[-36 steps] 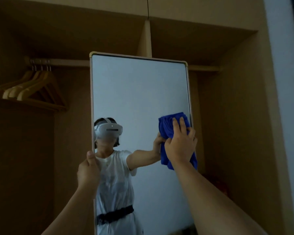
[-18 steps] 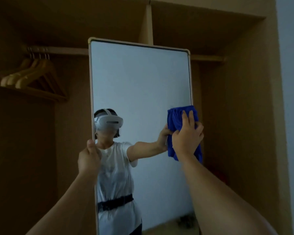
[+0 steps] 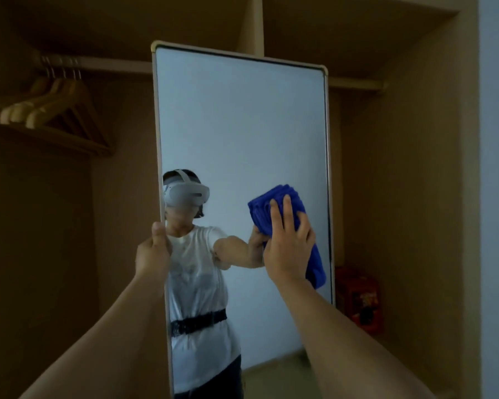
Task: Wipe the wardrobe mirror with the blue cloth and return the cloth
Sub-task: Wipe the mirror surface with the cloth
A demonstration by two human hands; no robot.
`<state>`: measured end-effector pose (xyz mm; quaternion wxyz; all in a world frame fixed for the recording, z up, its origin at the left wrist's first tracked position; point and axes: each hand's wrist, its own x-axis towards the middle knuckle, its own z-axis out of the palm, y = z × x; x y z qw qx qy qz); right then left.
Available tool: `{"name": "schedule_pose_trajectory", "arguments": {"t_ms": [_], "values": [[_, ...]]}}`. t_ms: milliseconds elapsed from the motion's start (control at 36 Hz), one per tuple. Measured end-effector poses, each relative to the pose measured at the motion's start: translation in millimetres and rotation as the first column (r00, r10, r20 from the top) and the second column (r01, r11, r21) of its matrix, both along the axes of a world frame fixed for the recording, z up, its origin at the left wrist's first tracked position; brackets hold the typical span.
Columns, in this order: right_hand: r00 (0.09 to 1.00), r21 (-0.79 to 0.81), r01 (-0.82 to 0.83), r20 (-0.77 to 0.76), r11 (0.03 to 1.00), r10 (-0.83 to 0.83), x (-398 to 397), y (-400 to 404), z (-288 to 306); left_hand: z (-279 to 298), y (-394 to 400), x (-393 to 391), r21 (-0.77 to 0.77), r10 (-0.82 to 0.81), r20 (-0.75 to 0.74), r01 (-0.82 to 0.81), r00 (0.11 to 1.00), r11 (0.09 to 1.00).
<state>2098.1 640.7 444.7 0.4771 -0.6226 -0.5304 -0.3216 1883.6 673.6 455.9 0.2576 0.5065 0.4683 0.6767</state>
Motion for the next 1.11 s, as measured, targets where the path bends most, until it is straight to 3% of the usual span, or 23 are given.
{"name": "schedule_pose_trajectory", "arguments": {"t_ms": [111, 222, 333, 528, 639, 889, 1111], "values": [[0.999, 0.015, -0.031, 0.032, 0.999, 0.03, -15, 4, 38, -20, 1, -3, -0.082, -0.043, -0.006, 0.042, 0.999, 0.996], [0.997, 0.12, -0.052, 0.066, 0.991, 0.044, -41, 3, 35, -25, 1, -6, -0.138, -0.071, -0.01, 0.069, 0.997, 0.988], [0.96, 0.187, -0.087, 0.277, 0.979, 0.032, -63, 8, -14, -23, 0, -8, -0.175, -0.062, -0.032, 0.055, 0.998, 0.983], [0.866, 0.062, -0.148, 0.491, 0.987, 0.099, -82, 10, -105, -26, -3, -6, -0.122, -0.102, -0.013, 0.099, 0.995, 0.988], [0.852, 0.032, -0.156, 0.51, 0.987, 0.118, -84, 4, -93, -29, -3, -9, -0.128, -0.128, -0.016, 0.125, 0.992, 0.984], [0.877, 0.047, -0.232, 0.442, 0.972, 0.188, -116, -4, 22, -34, -5, -19, -0.114, -0.276, 0.049, 0.279, 0.96, 0.953], [0.861, 0.115, -0.235, 0.485, 0.965, 0.152, -110, 4, -17, -35, -6, -22, -0.124, -0.31, 0.156, 0.33, 0.938, 0.936]]}}
